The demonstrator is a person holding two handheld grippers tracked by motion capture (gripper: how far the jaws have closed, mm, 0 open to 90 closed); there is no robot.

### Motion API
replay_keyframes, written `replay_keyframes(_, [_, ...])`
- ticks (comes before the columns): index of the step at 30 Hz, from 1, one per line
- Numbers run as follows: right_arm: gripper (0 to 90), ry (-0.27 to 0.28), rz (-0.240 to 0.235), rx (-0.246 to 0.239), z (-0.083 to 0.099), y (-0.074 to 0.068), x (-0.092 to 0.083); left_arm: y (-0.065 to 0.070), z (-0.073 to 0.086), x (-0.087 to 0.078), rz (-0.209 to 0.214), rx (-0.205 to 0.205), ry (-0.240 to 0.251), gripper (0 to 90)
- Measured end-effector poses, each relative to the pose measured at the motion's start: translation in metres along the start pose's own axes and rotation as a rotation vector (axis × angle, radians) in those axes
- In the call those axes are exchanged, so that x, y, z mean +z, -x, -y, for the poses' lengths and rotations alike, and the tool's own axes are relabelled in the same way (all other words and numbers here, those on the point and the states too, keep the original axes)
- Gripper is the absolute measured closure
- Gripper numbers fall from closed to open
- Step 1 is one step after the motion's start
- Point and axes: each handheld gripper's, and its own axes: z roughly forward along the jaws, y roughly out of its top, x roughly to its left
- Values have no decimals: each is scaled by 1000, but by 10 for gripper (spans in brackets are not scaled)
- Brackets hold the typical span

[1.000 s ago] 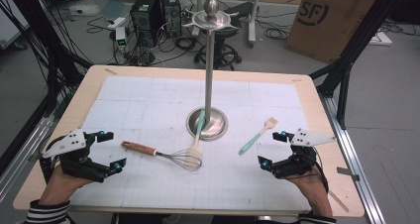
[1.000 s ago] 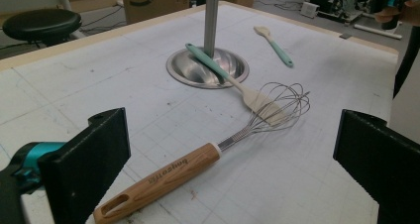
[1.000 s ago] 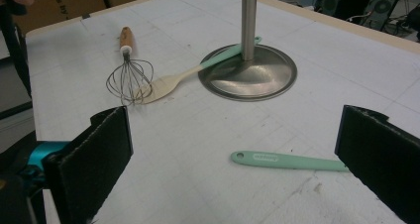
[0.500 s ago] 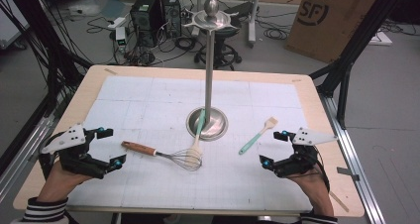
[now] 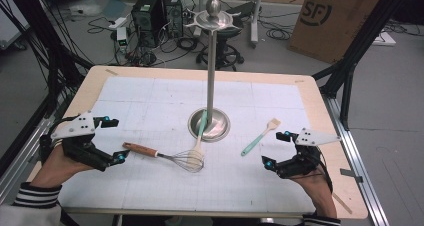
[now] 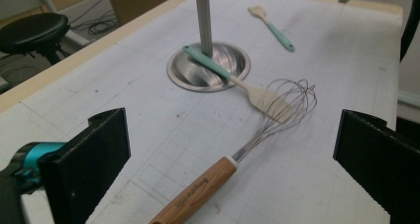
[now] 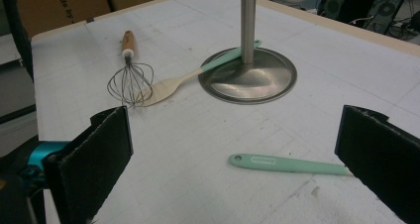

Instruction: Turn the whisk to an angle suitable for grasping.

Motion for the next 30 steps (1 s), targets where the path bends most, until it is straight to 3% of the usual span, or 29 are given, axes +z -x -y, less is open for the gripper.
replay_keyframes(3, [1, -1, 2, -4, 0, -1, 0, -1, -3, 2, 22, 59, -30, 17])
replay_keyframes(4, [1, -1, 2, -2, 0, -2, 0, -3, -7, 4, 51, 78, -66, 17])
replay_keyframes(5, [1, -1, 2, -2, 0, -2, 0, -3, -7, 4, 51, 78, -66, 16])
replay_keyframes(11, [1, -3, -3, -8, -2, -3, 0, -8, -17, 18, 118, 173, -161, 16])
replay_keyframes(24, [1, 5, -2, 4, -3, -4, -4, -23, -11, 55, 206, 249, -282, 17])
replay_keyframes(26, [1, 8, -3, 1, -3, -4, -5, -24, -9, 61, 259, 251, -285, 17])
replay_keyframes(30, [1, 1, -4, -2, -3, -3, -3, -25, -6, 70, 282, 257, -316, 17])
